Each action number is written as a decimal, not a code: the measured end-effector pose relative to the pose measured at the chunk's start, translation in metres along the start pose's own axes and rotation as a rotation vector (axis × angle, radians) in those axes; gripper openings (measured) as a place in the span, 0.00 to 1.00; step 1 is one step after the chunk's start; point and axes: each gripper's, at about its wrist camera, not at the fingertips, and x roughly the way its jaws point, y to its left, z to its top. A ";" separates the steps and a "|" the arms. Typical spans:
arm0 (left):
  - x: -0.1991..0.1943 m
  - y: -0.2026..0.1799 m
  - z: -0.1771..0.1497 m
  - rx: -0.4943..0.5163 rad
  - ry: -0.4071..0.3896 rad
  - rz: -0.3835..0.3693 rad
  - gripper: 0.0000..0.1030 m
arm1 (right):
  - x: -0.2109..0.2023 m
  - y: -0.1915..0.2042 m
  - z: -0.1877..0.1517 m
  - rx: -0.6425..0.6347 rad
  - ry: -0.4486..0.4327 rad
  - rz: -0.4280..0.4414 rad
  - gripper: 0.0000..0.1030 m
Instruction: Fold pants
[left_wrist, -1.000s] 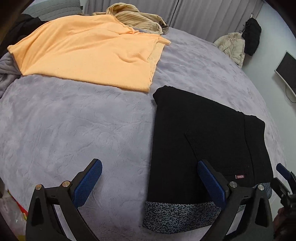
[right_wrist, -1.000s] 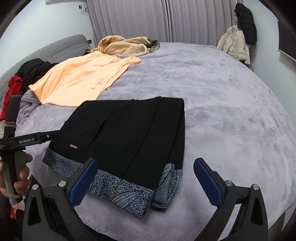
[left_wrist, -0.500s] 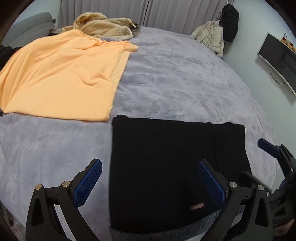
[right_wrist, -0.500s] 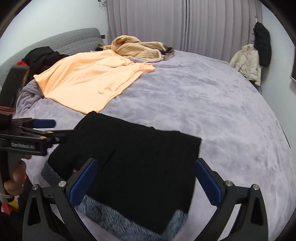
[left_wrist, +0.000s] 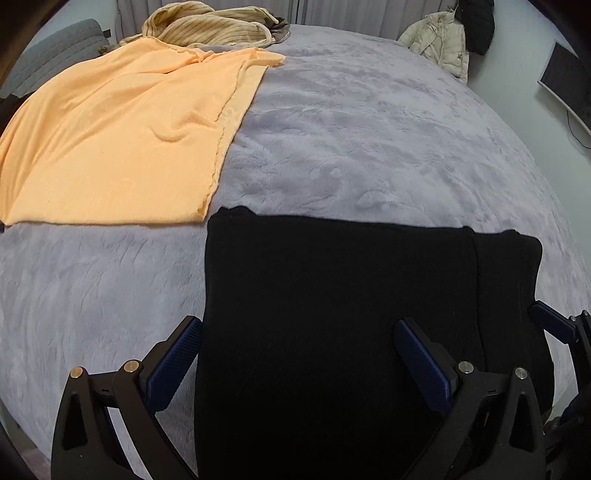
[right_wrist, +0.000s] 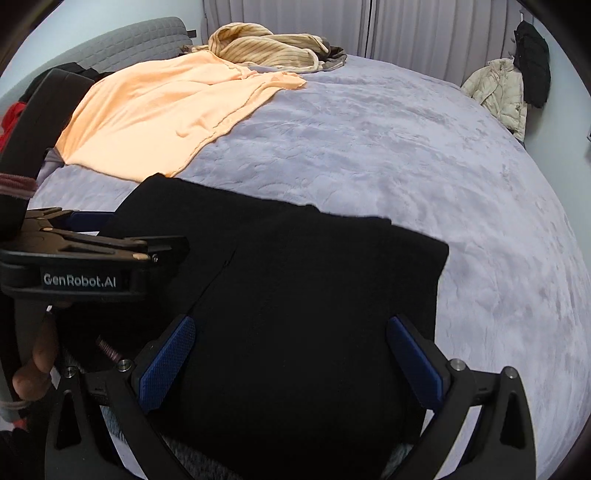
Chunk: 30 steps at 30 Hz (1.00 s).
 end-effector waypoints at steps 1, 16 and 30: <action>-0.004 0.002 -0.008 -0.004 -0.013 -0.006 1.00 | -0.006 0.002 -0.008 0.002 -0.017 0.001 1.00; -0.085 0.059 -0.059 0.047 -0.244 0.023 1.00 | -0.075 -0.040 -0.059 -0.024 -0.132 0.067 1.00; -0.006 0.050 -0.032 -0.059 0.048 -0.217 1.00 | -0.010 -0.116 -0.046 0.345 -0.018 0.428 1.00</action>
